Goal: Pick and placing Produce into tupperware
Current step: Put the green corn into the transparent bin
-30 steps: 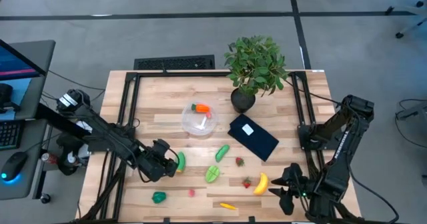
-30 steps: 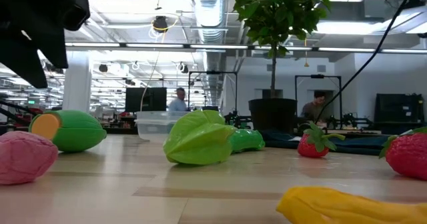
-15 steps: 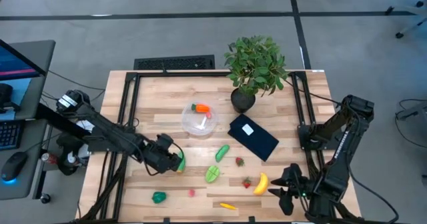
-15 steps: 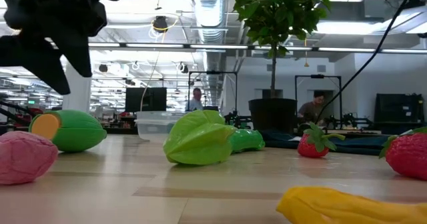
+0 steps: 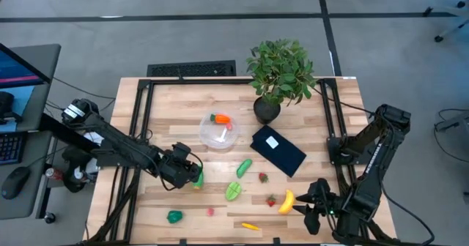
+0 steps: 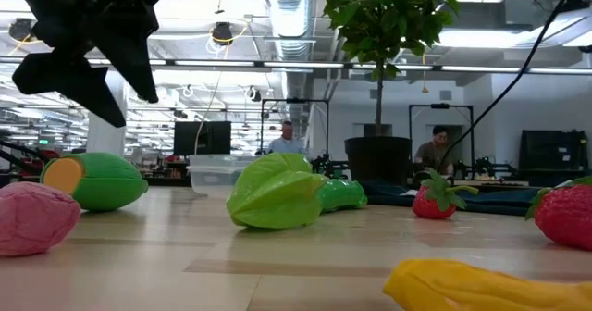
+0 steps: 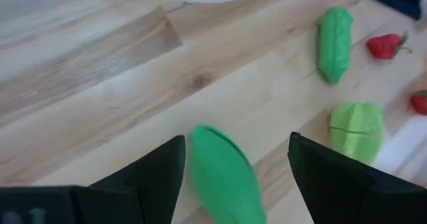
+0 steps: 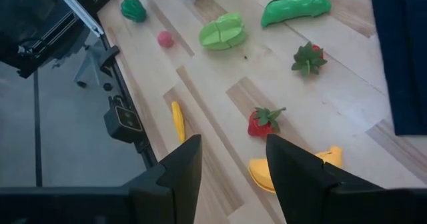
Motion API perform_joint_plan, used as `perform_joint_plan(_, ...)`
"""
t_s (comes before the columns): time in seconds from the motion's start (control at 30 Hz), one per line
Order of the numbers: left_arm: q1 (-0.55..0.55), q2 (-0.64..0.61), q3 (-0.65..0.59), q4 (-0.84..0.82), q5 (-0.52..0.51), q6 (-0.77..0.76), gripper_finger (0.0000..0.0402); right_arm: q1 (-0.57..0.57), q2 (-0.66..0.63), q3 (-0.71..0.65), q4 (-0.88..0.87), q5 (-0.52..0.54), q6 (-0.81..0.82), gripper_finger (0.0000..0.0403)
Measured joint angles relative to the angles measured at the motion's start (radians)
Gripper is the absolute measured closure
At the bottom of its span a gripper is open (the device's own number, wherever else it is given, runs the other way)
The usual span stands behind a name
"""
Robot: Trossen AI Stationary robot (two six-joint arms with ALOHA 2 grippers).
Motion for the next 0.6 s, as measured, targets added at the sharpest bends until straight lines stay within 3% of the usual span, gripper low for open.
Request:
perform_joint_plan(0.37, 0.000, 0.007, -0.001, 0.022, 0.027, 0.019, 0.0148, 0.000, 0.000, 0.000, -0.007, 0.000, -0.001, 0.0241)
perform_joint_plan(0.6, 0.001, 0.139, -0.004, 0.050, 0.130, -0.022, 0.0148, 0.003, 0.000, 0.000, 0.002, 0.000, 0.000, 0.0243)
